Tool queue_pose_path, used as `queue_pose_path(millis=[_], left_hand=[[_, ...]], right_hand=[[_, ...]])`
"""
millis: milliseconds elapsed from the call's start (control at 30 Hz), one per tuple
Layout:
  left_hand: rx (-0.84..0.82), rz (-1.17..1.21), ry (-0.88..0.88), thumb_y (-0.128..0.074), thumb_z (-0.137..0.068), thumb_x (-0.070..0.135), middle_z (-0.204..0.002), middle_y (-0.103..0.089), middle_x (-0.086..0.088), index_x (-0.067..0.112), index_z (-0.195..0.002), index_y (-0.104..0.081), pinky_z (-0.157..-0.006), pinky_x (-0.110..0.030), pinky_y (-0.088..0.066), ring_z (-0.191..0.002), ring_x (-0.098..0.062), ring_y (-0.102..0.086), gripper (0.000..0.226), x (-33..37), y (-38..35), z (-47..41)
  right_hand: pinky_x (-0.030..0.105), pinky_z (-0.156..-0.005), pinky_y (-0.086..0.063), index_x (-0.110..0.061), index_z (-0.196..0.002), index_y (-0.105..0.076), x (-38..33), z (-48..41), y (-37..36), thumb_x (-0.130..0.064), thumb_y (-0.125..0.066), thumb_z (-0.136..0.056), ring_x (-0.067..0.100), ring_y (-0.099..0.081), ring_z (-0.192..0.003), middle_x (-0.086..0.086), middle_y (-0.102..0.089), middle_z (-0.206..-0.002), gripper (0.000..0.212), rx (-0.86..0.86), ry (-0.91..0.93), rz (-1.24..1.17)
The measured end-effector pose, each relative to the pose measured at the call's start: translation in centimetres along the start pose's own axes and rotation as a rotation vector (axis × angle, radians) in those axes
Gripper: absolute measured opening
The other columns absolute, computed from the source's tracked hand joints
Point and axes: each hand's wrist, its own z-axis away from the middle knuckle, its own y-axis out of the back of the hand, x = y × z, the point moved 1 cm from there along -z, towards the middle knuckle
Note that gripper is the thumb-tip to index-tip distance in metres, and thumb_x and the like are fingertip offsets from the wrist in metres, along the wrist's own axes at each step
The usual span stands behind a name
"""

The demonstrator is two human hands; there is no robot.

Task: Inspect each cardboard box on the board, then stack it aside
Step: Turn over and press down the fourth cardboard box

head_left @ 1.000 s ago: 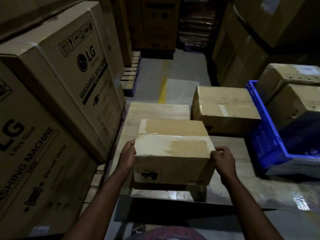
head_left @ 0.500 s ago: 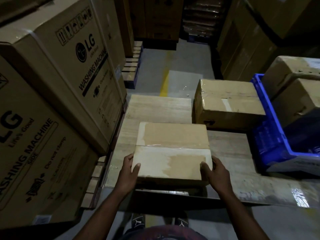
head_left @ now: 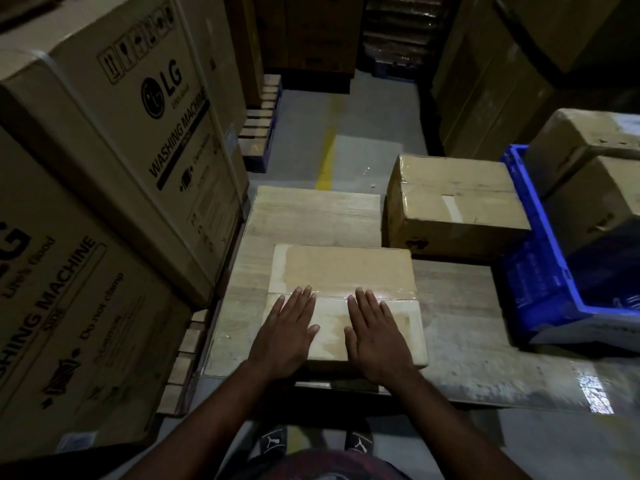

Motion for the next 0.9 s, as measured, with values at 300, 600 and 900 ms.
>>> queue_pose_path(millis=[300,600,900], left_hand=[[0.086,0.002,0.046,-0.044,-0.097,0.042,-0.145,-0.049,-0.007,0.016,-0.138,-0.051,-0.107,-0.043,-0.037,-0.127,-0.027,-0.049,0.049,0.5,1.4,-1.4],[0.09,0.024,0.089,-0.02,-0.102,0.047,-0.167,0.002,-0.008,0.018,-0.16,-0.007,-0.124,-0.045,0.0,-0.154,-0.022,0.004,0.066,-1.3,1.0,-4.5],[0.14,0.011,0.087,-0.032,-0.1,0.047,-0.167,-0.011,-0.008,0.019,-0.159,-0.02,-0.122,-0.05,-0.01,-0.154,-0.024,-0.009,0.066,-1.7,0.2,-4.8]], right_hand=[[0.043,-0.11,-0.038,-0.013,-0.14,-0.054,0.1,-0.8,1.4,-0.041,-0.046,-0.093,0.027,-0.044,-0.139,0.009,-0.048,-0.15,0.055,0.034,-0.019,-0.025],[0.045,-0.126,-0.005,-0.015,-0.162,-0.006,3.1,-4.0,1.7,-0.055,-0.019,-0.102,0.022,0.011,-0.155,0.007,0.008,-0.169,0.073,-0.038,-0.136,0.022],[0.045,-0.125,-0.008,-0.014,-0.16,-0.018,3.2,-4.6,1.5,-0.056,-0.023,-0.099,0.023,0.0,-0.156,0.009,-0.005,-0.169,0.074,-0.017,-0.15,0.043]])
